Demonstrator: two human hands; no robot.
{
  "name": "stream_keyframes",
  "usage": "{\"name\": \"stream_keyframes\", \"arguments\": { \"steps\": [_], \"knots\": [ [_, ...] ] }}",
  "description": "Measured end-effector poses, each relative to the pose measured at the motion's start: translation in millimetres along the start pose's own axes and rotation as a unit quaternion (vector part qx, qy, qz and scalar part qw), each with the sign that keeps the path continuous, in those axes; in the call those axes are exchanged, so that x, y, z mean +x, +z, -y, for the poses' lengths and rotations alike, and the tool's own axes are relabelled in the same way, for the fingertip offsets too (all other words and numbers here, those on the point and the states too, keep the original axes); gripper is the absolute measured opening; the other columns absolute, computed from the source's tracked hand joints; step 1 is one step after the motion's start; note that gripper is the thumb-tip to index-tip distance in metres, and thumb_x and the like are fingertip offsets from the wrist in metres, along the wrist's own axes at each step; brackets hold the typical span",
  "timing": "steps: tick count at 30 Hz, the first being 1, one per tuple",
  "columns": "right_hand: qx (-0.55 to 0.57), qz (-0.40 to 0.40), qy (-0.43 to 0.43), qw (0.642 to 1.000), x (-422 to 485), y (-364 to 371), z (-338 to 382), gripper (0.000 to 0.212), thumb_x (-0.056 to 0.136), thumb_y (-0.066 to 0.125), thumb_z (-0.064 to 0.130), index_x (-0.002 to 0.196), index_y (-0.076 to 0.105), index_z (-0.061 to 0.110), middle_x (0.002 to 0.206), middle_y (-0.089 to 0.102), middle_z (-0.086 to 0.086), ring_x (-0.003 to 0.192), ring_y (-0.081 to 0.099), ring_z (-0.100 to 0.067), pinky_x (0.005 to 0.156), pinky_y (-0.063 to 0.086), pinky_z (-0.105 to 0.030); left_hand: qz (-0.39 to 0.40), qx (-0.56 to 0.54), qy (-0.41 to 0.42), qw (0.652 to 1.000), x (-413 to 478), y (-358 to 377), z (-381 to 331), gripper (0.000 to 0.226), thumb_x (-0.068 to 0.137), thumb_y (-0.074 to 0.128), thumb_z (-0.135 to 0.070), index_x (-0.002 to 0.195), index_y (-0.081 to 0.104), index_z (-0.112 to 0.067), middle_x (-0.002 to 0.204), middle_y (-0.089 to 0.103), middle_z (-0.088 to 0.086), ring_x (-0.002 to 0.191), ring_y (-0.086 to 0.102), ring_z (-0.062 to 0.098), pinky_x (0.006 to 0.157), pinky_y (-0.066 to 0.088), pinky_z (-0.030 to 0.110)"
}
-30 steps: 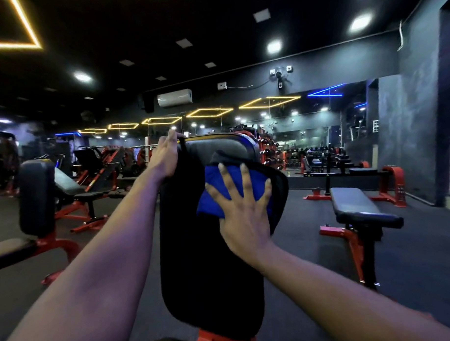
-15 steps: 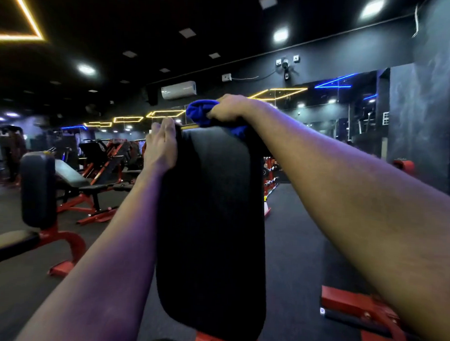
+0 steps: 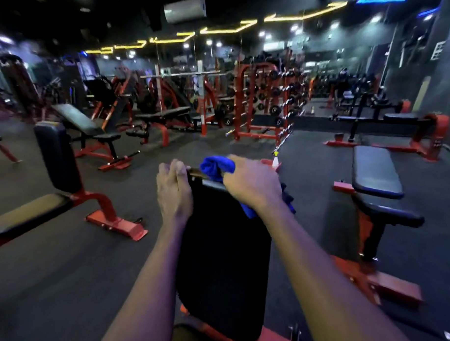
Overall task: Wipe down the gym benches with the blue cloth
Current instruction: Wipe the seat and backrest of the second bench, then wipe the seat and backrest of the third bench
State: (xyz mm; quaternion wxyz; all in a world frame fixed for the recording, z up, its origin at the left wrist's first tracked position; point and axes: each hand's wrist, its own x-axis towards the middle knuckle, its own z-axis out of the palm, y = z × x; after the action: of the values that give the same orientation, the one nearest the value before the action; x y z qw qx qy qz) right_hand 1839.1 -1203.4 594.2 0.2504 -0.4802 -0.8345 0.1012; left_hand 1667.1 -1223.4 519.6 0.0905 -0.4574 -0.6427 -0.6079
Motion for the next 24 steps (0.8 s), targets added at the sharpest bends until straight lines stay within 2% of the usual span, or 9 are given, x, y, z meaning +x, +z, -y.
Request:
{"name": "stream_keyframes", "arguments": {
  "steps": [3, 5, 9, 13, 15, 16, 19, 22, 24],
  "knots": [
    [-0.013, 0.014, 0.031, 0.999, -1.2, -0.1, 5.3, 0.026, 0.089, 0.046, 0.036, 0.113, 0.055, 0.033, 0.110, 0.064, -0.004, 0.101, 0.060, -0.034, 0.080, 0.045, -0.039, 0.085, 0.027, -0.053, 0.995, 7.9, -14.8, -8.0, 0.032, 0.093, 0.018, -0.056, 0.080, 0.041, -0.039, 0.101, 0.048, 0.001, 0.099, 0.052, 0.025, 0.081, 0.034, 0.033],
    [-0.009, 0.046, 0.056, 0.997, -3.1, -7.8, 13.7, 0.032, 0.092, 0.046, 0.042, 0.123, 0.053, 0.037, 0.117, 0.061, -0.001, 0.110, 0.057, -0.032, 0.089, 0.044, -0.041, 0.166, 0.048, -0.094, 0.980, 19.3, -28.8, -21.0, 0.034, 0.096, 0.019, -0.055, 0.081, 0.046, -0.042, 0.103, 0.049, 0.000, 0.104, 0.053, 0.024, 0.086, 0.037, 0.035],
    [0.082, 0.170, 0.136, 0.973, -7.8, -53.8, 39.5, 0.041, 0.099, 0.043, 0.045, 0.140, 0.046, 0.044, 0.147, 0.048, 0.006, 0.134, 0.041, -0.029, 0.109, 0.027, -0.047, 0.293, 0.061, -0.169, 0.939, 38.8, -72.2, -62.6, 0.044, 0.106, 0.028, -0.042, 0.109, 0.066, -0.018, 0.113, 0.056, 0.002, 0.111, 0.053, 0.017, 0.100, 0.037, 0.034],
    [0.134, 0.190, 0.157, 0.960, -16.3, -104.1, 76.4, 0.037, 0.099, 0.045, 0.042, 0.133, 0.056, 0.034, 0.143, 0.049, -0.001, 0.138, 0.032, -0.028, 0.112, 0.020, -0.051, 0.258, 0.037, -0.167, 0.951, 35.8, -130.1, -106.1, 0.030, 0.105, 0.038, -0.028, 0.087, 0.060, -0.018, 0.089, 0.061, -0.002, 0.093, 0.058, 0.023, 0.084, 0.044, 0.036],
    [0.152, 0.185, 0.148, 0.960, -20.3, -119.4, 90.9, 0.022, 0.099, 0.048, 0.041, 0.115, 0.059, 0.030, 0.139, 0.043, -0.004, 0.136, 0.029, -0.027, 0.114, 0.017, -0.050, 0.219, 0.021, -0.178, 0.959, 33.2, -157.4, -124.9, 0.025, 0.104, 0.042, -0.024, 0.089, 0.061, -0.022, 0.087, 0.062, -0.008, 0.088, 0.060, 0.021, 0.082, 0.048, 0.037],
    [0.177, 0.178, 0.152, 0.956, -21.4, -127.2, 97.5, 0.011, 0.098, 0.050, 0.040, 0.101, 0.054, 0.030, 0.136, 0.042, -0.004, 0.133, 0.032, -0.027, 0.115, 0.020, -0.048, 0.204, 0.022, -0.185, 0.961, 33.2, -169.0, -131.4, 0.024, 0.104, 0.042, -0.024, 0.095, 0.064, -0.021, 0.090, 0.064, -0.008, 0.089, 0.062, 0.020, 0.084, 0.050, 0.039],
    [0.266, 0.176, 0.119, 0.940, -34.6, -140.6, 118.4, 0.025, 0.096, 0.058, 0.033, 0.076, 0.045, 0.024, 0.120, 0.053, -0.009, 0.114, 0.050, -0.027, 0.101, 0.039, -0.038, 0.168, 0.038, -0.194, 0.966, 22.2, -211.8, -157.4, 0.023, 0.103, 0.043, -0.030, 0.098, 0.065, -0.026, 0.091, 0.067, -0.008, 0.086, 0.063, 0.013, 0.083, 0.050, 0.036],
    [0.340, 0.214, 0.053, 0.914, -58.1, -142.6, 138.8, 0.013, 0.093, 0.063, 0.021, 0.083, 0.064, 0.013, 0.096, 0.067, -0.009, 0.093, 0.060, -0.024, 0.077, 0.042, -0.033, 0.123, 0.070, -0.196, 0.970, 3.5, -256.9, -186.5, 0.018, 0.102, 0.047, -0.023, 0.095, 0.062, -0.031, 0.082, 0.063, -0.014, 0.077, 0.056, -0.002, 0.074, 0.045, 0.022],
    [0.387, 0.240, 0.011, 0.890, -77.4, -143.8, 154.8, 0.002, 0.092, 0.065, 0.014, 0.092, 0.066, 0.012, 0.090, 0.069, -0.003, 0.087, 0.061, -0.018, 0.073, 0.042, -0.029, 0.085, 0.093, -0.215, 0.969, -12.2, -287.9, -206.9, 0.016, 0.100, 0.050, -0.015, 0.106, 0.063, -0.024, 0.088, 0.064, -0.007, 0.078, 0.055, 0.002, 0.070, 0.043, 0.016]
  ]
}}
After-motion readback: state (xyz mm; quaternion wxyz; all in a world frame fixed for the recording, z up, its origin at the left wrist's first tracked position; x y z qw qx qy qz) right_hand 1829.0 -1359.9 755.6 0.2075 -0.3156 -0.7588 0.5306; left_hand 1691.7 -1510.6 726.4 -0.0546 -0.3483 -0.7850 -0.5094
